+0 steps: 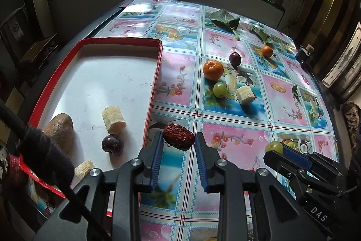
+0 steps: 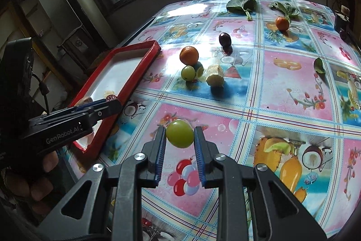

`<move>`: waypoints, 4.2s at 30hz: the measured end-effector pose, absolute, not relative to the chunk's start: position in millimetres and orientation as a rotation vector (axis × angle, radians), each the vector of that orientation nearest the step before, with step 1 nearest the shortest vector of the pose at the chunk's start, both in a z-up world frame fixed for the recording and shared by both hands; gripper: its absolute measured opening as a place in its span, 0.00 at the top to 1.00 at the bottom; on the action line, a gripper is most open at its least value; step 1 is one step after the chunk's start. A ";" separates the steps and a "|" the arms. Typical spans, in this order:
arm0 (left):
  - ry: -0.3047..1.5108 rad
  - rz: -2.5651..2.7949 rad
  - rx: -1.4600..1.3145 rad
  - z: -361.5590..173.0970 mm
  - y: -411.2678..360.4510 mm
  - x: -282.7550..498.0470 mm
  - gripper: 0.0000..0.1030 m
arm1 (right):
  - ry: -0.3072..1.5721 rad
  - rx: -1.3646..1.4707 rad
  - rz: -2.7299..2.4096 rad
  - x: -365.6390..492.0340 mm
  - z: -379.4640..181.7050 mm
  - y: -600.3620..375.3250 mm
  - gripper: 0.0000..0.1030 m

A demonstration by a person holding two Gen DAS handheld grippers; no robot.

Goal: Organize fruits
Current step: 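Carry the date into the tray with the left tool while the right tool places the grape there, then move both open tools back toward the remaining fruits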

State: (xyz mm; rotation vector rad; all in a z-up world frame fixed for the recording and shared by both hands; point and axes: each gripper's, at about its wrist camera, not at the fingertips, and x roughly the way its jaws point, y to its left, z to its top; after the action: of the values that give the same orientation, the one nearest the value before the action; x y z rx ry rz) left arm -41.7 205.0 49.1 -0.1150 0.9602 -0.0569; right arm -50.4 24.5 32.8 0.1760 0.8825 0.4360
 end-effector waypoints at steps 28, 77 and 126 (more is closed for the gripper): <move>0.964 -0.002 -0.158 42.5 245.0 -49.6 0.73 | 0.928 0.111 0.493 -49.6 26.2 70.7 0.74; 1.025 0.252 -0.328 12.4 372.4 9.9 0.73 | 1.006 -0.064 0.658 74.0 6.2 233.8 0.74; 0.975 0.086 -0.201 56.0 262.4 -24.3 0.42 | 0.922 0.250 0.356 -16.7 17.6 19.8 0.50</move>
State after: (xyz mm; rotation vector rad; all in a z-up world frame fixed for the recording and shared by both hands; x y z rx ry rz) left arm -24.3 262.4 56.0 -0.2014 0.9752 0.0856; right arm -16.7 19.8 17.6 0.2502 0.9216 0.3563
